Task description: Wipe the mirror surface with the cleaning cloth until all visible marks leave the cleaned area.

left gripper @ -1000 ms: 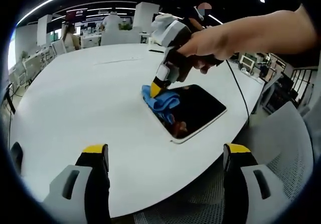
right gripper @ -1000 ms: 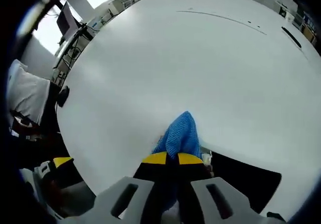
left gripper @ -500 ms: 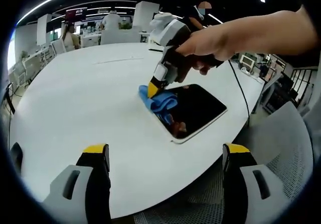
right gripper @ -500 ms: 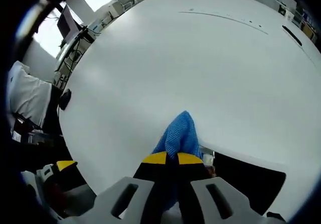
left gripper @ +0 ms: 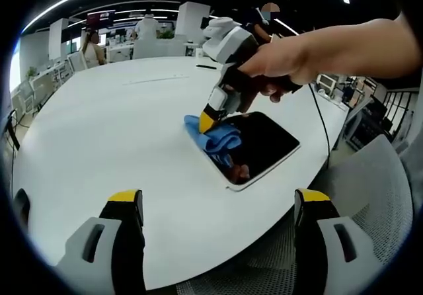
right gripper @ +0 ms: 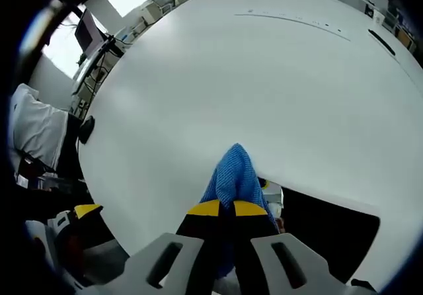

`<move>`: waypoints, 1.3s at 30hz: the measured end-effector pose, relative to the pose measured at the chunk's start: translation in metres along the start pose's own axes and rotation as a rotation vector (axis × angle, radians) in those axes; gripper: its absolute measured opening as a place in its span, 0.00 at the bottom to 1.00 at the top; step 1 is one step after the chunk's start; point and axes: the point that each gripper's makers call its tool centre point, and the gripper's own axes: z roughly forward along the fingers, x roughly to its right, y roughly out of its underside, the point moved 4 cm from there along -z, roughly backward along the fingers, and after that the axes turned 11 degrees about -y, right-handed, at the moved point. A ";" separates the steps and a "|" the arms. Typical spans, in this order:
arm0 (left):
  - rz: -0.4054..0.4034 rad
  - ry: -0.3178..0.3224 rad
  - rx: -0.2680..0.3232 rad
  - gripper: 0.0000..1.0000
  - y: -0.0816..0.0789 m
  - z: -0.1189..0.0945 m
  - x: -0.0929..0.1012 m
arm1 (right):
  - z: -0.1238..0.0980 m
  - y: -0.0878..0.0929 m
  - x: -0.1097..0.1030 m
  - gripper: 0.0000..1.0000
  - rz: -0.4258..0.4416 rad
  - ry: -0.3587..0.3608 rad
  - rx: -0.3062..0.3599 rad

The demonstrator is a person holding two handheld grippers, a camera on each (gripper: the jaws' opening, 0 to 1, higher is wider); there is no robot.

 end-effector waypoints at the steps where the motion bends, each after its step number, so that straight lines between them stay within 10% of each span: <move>1: 0.000 -0.001 0.000 0.94 0.000 0.000 0.000 | 0.000 0.001 0.000 0.00 0.000 0.000 -0.001; 39: -0.007 -0.004 0.008 0.97 -0.001 -0.001 -0.001 | -0.006 0.029 -0.012 0.00 0.016 -0.041 -0.017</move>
